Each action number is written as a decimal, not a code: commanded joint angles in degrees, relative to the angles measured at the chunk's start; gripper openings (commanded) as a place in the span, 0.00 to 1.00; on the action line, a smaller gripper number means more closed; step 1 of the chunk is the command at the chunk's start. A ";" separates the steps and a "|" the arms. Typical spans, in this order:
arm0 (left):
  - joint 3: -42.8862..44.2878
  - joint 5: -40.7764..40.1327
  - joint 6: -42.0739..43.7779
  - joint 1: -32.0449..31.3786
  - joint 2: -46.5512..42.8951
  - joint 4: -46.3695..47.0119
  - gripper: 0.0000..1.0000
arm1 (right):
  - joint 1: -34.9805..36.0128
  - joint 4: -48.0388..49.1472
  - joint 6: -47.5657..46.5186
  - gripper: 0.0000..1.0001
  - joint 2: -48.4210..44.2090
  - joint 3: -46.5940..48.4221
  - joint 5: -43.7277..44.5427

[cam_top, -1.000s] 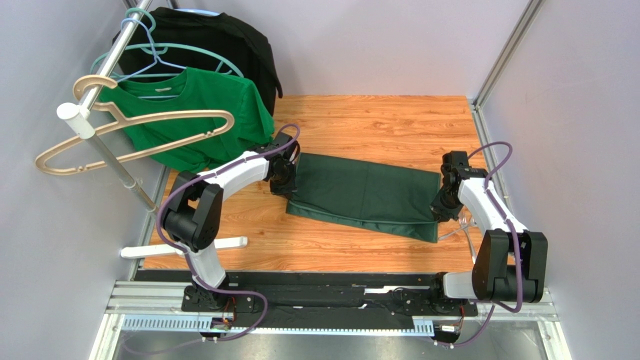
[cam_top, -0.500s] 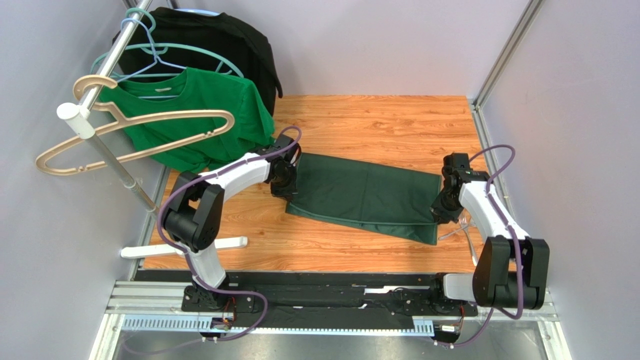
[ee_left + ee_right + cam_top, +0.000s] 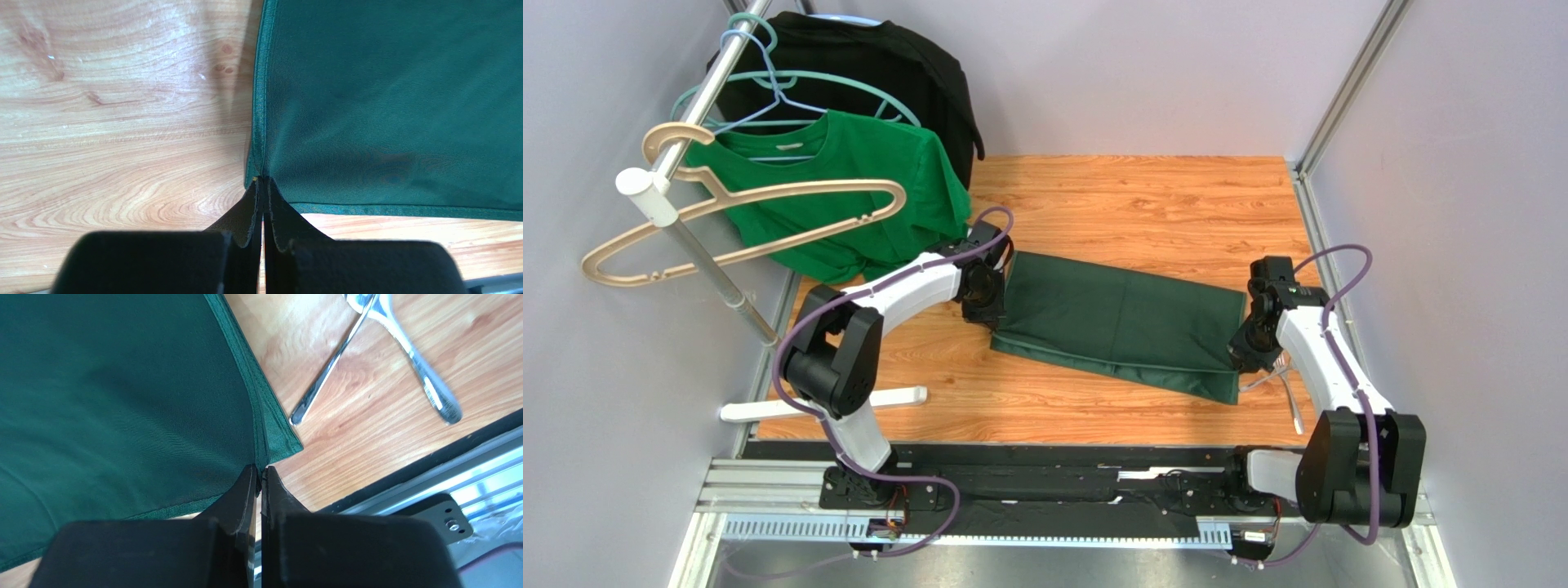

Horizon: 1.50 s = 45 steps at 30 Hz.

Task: Fold the napkin into a case and place the utensils inside
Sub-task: Fold and flatten the napkin at the center of the board, then pick up the rectangle-folded napkin from the center of the board.

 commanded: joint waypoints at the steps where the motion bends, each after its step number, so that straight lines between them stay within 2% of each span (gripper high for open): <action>1: -0.71 -0.81 -0.26 -0.17 1.76 -0.15 0.00 | -0.11 0.30 2.37 0.00 1.92 -2.14 -1.63; 16: -0.53 -1.07 -0.09 -0.34 3.52 0.56 0.00 | -0.20 4.25 4.65 0.00 9.38 -5.39 -1.36; 22: -0.71 -1.25 -0.09 -0.34 3.61 0.73 0.00 | -0.20 4.78 6.06 0.02 9.31 -6.89 -1.20; 23: -0.62 -1.68 -0.09 -0.34 3.52 0.47 0.01 | -0.20 4.70 6.32 0.08 9.13 -6.98 -1.11; 24: -0.53 -1.78 0.00 -0.34 3.18 0.38 0.06 | -0.20 4.44 6.58 0.10 8.87 -6.89 -1.54; 25: -1.05 -2.04 -0.35 -0.34 2.56 0.38 0.14 | -0.20 3.13 6.76 0.12 8.69 -6.63 -1.89; 26: -1.49 -2.82 -0.35 -0.43 0.64 0.56 0.25 | -0.38 2.33 6.76 0.20 8.08 -6.37 -2.77; 27: -1.85 -3.18 -0.26 -0.69 -0.77 0.56 0.30 | -0.29 1.80 6.24 0.25 7.38 -5.75 -3.73; 28: -2.20 -3.71 -0.09 -0.87 -2.00 0.47 0.35 | -0.29 0.23 6.23 0.34 6.59 -5.75 -4.61; 29: -2.38 -3.88 0.00 -1.04 -4.71 0.03 0.50 | -0.29 -0.74 6.06 0.50 5.27 -5.31 -5.66; 31: -2.47 -3.97 0.18 -1.66 -7.36 -0.41 0.68 | -0.20 -2.50 6.06 0.70 0.53 -5.39 -6.11; 32: -2.20 -4.24 0.26 -1.92 -9.55 -1.11 0.69 | -0.29 -2.60 5.62 0.78 -0.96 -5.22 -6.38; 34: -1.50 -4.85 0.61 -3.49 -11.50 -1.38 0.69 | -0.55 -2.25 4.22 0.78 -4.57 -3.65 -6.20; 36: -0.80 -3.98 0.79 -5.08 -13.00 -0.51 0.64 | -0.55 -0.24 3.07 0.77 -5.63 -2.15 -7.70; 37: -0.53 -2.93 0.96 -5.87 -13.17 0.81 0.63 | -0.55 3.78 2.98 0.75 -5.29 -1.80 -7.78; 39: -0.01 1.20 0.44 -7.28 -11.25 5.47 0.50 | -0.64 10.81 0.36 0.66 -3.54 -1.44 -12.42; 41: 2.88 6.46 -0.70 -7.81 -6.70 7.49 0.37 | -0.55 15.06 -3.23 0.64 1.45 2.13 -15.85; 45: 7.64 6.93 -1.05 -9.83 0.52 9.43 0.27 | -0.38 23.13 -6.06 0.65 7.53 3.74 -17.72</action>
